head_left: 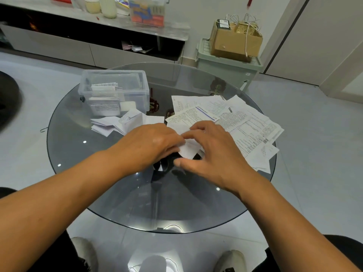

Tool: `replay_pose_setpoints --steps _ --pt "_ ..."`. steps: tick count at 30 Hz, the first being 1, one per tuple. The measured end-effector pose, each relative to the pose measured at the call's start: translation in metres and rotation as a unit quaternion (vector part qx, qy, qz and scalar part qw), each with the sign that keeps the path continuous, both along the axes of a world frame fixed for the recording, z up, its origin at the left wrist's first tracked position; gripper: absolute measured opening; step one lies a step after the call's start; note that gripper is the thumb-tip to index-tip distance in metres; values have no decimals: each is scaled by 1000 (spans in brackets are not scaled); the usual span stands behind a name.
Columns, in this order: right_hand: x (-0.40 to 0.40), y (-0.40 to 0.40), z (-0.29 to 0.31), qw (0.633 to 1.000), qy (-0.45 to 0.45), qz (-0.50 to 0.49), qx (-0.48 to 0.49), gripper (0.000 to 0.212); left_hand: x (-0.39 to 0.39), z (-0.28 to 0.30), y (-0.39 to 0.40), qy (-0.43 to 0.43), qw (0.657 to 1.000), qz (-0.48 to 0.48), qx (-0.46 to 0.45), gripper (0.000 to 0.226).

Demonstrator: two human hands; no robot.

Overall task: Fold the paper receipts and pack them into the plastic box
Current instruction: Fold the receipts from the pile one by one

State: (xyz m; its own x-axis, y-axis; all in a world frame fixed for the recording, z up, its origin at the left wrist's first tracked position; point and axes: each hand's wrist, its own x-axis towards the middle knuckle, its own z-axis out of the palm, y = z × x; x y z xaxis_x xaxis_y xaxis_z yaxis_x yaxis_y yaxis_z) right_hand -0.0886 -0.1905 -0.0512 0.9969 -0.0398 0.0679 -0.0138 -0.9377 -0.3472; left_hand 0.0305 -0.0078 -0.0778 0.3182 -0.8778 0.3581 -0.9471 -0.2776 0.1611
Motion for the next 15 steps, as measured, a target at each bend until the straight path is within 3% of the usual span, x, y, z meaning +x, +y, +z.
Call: replay_pose_setpoints --steps 3,6,8,11,15 --pt "-1 0 -1 999 40 3 -30 62 2 -4 0 110 992 46 -32 26" --pt "0 -1 -6 998 4 -4 -57 36 -3 -2 -1 252 963 69 -61 29" --pt "2 -2 -7 1000 -23 -20 -6 31 -6 2 0 309 947 61 -68 35" --pt "3 -4 -8 991 -6 -62 122 49 -8 6 2 332 940 71 -39 50" --pt "4 -5 -8 972 5 -116 203 16 -5 2 3 314 943 107 -35 56"
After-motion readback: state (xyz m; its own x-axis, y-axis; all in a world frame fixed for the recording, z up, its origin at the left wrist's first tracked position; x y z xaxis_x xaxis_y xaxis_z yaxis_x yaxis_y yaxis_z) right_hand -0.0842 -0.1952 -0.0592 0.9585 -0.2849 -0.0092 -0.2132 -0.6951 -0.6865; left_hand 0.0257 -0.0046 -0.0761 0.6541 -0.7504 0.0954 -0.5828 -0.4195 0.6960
